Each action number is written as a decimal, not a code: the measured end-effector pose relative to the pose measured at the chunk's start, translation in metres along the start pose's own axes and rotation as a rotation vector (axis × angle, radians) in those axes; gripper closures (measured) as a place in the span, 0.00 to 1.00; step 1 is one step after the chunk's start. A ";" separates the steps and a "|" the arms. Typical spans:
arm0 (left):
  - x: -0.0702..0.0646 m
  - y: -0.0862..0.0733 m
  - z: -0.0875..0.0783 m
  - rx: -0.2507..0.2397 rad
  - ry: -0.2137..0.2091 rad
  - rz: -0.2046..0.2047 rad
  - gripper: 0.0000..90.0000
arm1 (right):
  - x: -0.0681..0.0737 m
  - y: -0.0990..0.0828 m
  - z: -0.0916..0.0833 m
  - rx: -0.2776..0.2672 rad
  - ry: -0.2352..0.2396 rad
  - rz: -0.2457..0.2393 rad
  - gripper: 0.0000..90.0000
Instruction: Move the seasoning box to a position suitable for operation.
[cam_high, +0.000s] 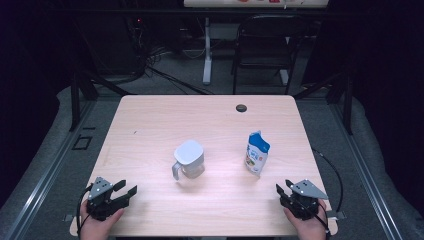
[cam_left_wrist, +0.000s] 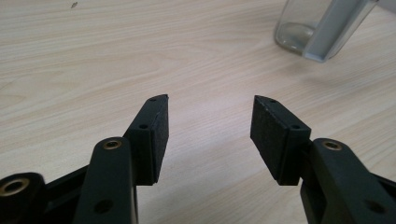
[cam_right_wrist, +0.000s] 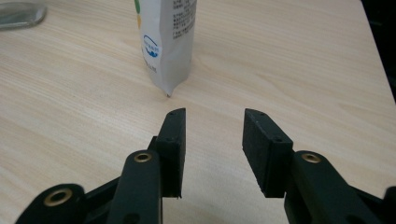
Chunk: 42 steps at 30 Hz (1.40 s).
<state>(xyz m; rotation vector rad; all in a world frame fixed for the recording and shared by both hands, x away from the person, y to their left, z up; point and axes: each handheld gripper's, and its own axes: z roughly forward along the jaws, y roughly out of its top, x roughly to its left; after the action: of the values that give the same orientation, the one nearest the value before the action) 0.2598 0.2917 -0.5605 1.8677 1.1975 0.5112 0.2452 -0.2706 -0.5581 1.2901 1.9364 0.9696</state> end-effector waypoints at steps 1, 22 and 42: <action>0.000 0.001 0.000 -0.002 -0.014 -0.011 0.52 | -0.002 -0.001 0.000 0.009 0.009 0.016 0.66; -0.036 0.014 0.017 -0.021 -0.056 0.034 0.59 | -0.004 -0.009 -0.006 0.008 0.013 0.070 0.59; -0.080 0.048 0.054 -0.018 -0.048 0.060 0.52 | -0.010 -0.013 -0.004 0.015 0.015 0.111 0.59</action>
<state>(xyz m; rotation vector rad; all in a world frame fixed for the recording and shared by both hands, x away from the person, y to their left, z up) 0.2874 0.1887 -0.5442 1.8949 1.1043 0.5057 0.2388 -0.2841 -0.5657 1.4157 1.9035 1.0239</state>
